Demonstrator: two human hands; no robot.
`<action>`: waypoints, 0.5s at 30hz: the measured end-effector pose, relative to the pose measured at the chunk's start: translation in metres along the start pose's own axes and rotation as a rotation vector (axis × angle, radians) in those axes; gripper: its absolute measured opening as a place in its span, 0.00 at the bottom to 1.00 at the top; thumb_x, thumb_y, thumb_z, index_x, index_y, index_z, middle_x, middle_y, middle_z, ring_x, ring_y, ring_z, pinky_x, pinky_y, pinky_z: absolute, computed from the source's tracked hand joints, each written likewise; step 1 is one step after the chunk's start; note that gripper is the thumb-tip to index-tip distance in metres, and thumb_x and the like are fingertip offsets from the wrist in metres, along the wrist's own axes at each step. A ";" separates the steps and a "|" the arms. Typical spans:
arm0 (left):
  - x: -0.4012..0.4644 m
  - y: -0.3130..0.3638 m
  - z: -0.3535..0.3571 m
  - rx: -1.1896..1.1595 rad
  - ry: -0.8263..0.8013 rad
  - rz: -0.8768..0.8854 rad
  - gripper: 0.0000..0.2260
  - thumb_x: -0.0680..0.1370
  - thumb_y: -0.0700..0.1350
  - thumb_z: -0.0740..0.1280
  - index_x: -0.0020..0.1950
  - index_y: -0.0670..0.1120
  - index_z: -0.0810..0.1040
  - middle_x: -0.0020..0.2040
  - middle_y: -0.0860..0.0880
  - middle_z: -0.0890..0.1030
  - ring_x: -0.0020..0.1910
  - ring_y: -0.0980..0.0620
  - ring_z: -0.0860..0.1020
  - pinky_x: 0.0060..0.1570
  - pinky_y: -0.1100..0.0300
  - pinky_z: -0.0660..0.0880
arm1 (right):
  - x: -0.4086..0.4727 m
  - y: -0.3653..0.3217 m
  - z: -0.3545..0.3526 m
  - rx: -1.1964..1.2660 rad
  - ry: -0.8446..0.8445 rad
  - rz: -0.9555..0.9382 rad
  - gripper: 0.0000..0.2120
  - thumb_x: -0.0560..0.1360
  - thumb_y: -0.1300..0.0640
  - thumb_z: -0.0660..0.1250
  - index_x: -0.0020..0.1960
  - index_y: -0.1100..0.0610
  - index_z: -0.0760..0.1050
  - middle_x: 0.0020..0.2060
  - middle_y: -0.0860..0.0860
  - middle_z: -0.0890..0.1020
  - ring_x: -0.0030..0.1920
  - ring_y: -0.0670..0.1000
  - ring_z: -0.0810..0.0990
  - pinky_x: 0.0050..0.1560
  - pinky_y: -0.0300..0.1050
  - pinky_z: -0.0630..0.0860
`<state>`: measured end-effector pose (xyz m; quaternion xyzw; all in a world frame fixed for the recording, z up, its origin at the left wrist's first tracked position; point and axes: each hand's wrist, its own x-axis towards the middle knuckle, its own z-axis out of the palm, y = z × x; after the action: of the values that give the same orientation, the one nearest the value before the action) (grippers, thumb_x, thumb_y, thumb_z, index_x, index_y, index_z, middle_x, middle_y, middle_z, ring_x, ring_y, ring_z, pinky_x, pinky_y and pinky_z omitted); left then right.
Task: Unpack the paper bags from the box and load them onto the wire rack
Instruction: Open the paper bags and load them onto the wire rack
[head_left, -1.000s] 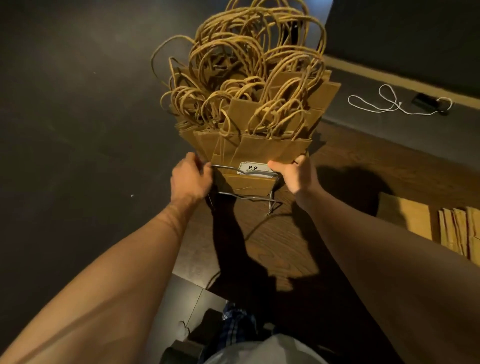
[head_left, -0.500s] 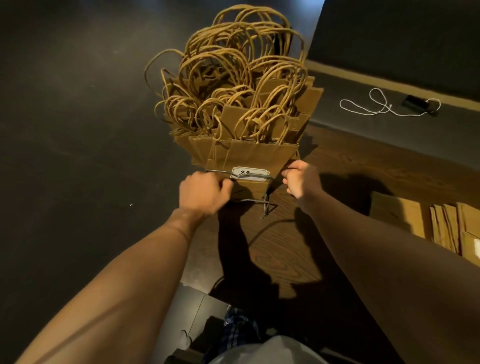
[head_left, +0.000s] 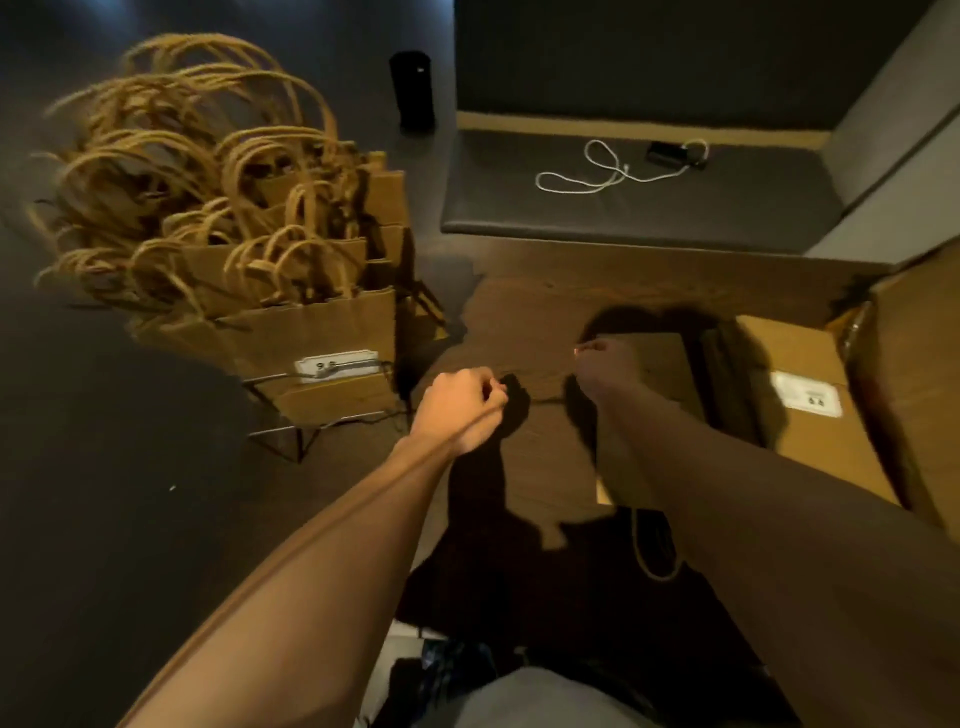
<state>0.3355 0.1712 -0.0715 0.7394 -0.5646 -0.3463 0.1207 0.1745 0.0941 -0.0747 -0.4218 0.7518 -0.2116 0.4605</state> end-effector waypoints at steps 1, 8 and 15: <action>0.006 0.008 0.011 -0.030 -0.055 -0.051 0.06 0.81 0.50 0.63 0.48 0.51 0.78 0.48 0.47 0.82 0.47 0.47 0.79 0.46 0.56 0.74 | 0.005 0.010 -0.013 0.008 0.028 0.026 0.11 0.80 0.61 0.59 0.59 0.60 0.76 0.49 0.56 0.77 0.47 0.53 0.77 0.39 0.42 0.72; 0.028 0.060 0.085 -0.152 -0.248 -0.264 0.19 0.80 0.51 0.65 0.70 0.47 0.74 0.66 0.46 0.77 0.64 0.45 0.75 0.57 0.57 0.72 | 0.017 0.063 -0.090 -0.128 0.057 0.130 0.17 0.78 0.57 0.62 0.61 0.67 0.75 0.59 0.62 0.79 0.59 0.63 0.77 0.50 0.47 0.71; 0.042 0.081 0.144 -0.280 -0.314 -0.360 0.31 0.58 0.64 0.69 0.56 0.48 0.82 0.55 0.44 0.83 0.55 0.41 0.81 0.58 0.51 0.78 | 0.033 0.102 -0.116 -0.120 -0.060 0.209 0.15 0.78 0.57 0.65 0.59 0.67 0.73 0.48 0.57 0.75 0.47 0.56 0.74 0.44 0.44 0.66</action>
<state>0.1864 0.1360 -0.1466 0.7412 -0.3825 -0.5472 0.0695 0.0214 0.1152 -0.1074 -0.3741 0.7888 -0.1045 0.4763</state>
